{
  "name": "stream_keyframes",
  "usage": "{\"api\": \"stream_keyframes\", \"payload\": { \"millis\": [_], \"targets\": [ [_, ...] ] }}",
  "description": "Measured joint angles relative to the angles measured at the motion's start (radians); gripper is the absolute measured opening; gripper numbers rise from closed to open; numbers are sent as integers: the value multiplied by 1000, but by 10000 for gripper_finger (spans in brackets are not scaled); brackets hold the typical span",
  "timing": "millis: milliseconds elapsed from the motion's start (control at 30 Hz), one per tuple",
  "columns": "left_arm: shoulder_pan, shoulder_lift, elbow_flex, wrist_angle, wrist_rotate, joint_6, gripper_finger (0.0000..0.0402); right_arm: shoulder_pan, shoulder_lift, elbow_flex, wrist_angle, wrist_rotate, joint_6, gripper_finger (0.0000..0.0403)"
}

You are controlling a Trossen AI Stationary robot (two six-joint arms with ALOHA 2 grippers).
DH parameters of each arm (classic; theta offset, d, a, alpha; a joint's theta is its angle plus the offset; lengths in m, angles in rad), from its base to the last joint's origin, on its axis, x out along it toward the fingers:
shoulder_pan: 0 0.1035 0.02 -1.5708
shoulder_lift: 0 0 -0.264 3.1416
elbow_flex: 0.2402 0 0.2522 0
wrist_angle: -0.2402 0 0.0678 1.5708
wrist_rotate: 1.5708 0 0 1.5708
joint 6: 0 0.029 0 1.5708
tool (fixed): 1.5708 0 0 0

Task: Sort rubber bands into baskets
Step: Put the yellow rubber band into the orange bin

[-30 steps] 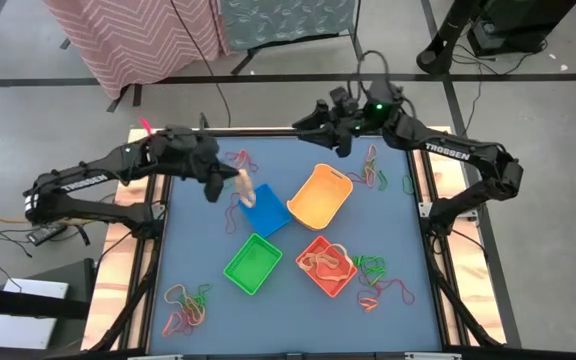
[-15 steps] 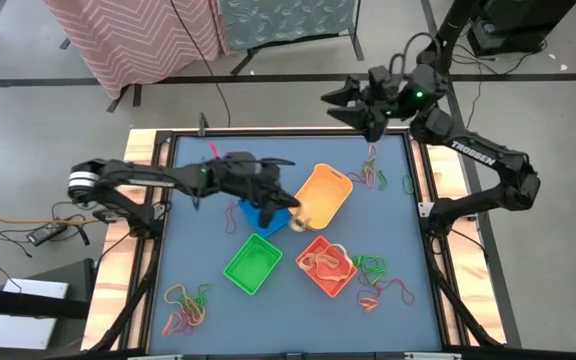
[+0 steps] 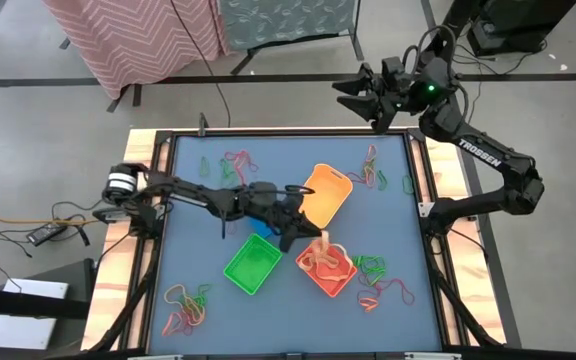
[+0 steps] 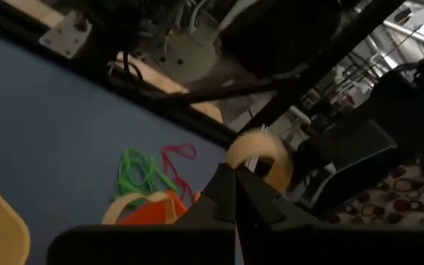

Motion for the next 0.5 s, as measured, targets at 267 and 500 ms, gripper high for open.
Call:
{"api": "stream_keyframes", "payload": {
  "millis": [267, 500],
  "targets": [
    [-15, 91, 0, 12, 79, 104, 0, 3, 0, 0, -2, 8, 44, 252],
    [-15, 163, 3, 109, 48, 140, 3, 8, 0, 0, -7, 8, 102, 252]
  ]
}}
